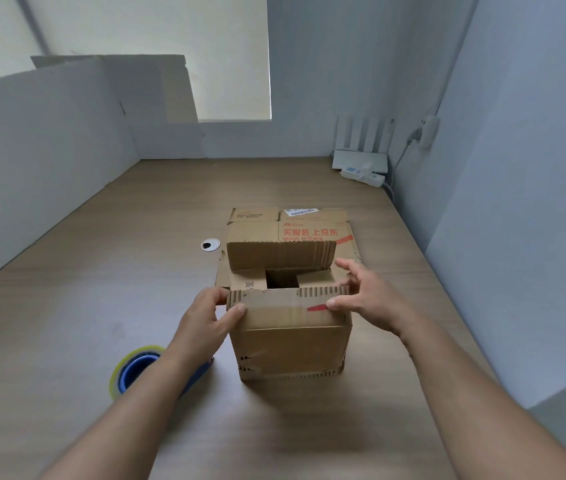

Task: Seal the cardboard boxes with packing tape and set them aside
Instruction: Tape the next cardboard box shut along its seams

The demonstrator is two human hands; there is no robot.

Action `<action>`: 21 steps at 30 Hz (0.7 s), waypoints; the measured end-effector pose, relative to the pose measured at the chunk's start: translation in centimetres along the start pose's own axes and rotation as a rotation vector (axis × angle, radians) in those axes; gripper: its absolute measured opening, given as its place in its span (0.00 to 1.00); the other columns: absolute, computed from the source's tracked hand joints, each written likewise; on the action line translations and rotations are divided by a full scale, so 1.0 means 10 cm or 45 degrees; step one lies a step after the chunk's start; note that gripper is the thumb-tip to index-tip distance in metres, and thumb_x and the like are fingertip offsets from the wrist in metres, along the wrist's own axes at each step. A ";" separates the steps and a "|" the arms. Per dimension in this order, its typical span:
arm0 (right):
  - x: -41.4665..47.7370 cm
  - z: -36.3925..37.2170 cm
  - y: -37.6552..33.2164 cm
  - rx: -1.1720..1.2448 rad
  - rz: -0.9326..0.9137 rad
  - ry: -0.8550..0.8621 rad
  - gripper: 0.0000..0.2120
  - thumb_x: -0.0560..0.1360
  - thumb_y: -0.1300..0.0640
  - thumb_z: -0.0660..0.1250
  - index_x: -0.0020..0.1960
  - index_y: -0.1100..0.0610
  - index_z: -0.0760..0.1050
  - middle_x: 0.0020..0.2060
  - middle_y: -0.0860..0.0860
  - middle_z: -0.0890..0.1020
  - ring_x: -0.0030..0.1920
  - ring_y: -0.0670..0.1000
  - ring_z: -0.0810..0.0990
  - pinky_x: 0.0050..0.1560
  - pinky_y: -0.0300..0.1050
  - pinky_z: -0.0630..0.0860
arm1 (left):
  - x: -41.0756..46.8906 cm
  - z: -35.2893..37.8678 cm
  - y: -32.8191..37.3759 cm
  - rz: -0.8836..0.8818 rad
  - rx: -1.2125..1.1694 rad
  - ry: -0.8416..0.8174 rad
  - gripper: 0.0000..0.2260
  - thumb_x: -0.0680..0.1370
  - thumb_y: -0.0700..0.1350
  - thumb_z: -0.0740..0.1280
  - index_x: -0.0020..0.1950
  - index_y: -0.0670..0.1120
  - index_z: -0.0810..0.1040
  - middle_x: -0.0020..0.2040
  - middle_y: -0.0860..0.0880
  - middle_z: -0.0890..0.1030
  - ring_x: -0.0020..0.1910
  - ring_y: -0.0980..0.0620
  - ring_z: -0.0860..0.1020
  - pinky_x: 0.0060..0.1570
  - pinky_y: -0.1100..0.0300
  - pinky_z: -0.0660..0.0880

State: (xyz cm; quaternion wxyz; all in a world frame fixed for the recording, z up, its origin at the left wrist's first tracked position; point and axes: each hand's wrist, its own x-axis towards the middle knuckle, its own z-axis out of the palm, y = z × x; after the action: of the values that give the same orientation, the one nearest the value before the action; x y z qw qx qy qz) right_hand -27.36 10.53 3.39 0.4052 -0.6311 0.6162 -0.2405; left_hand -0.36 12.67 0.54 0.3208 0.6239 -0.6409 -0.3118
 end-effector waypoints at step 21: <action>0.48 0.03 -0.18 -0.232 -0.111 0.190 0.14 0.80 0.50 0.60 0.47 0.57 0.79 0.48 0.52 0.80 0.51 0.54 0.78 0.54 0.53 0.78 | 0.23 0.02 -0.13 -0.129 -0.172 -0.160 0.39 0.79 0.43 0.64 0.76 0.62 0.39 0.75 0.51 0.57 0.67 0.50 0.67 0.66 0.50 0.69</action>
State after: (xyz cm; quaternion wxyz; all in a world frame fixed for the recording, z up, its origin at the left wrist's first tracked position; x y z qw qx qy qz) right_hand -25.52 5.72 3.73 0.2885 -0.6719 0.6358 -0.2471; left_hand 0.26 10.34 -0.54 0.3050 0.6116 -0.6051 -0.4084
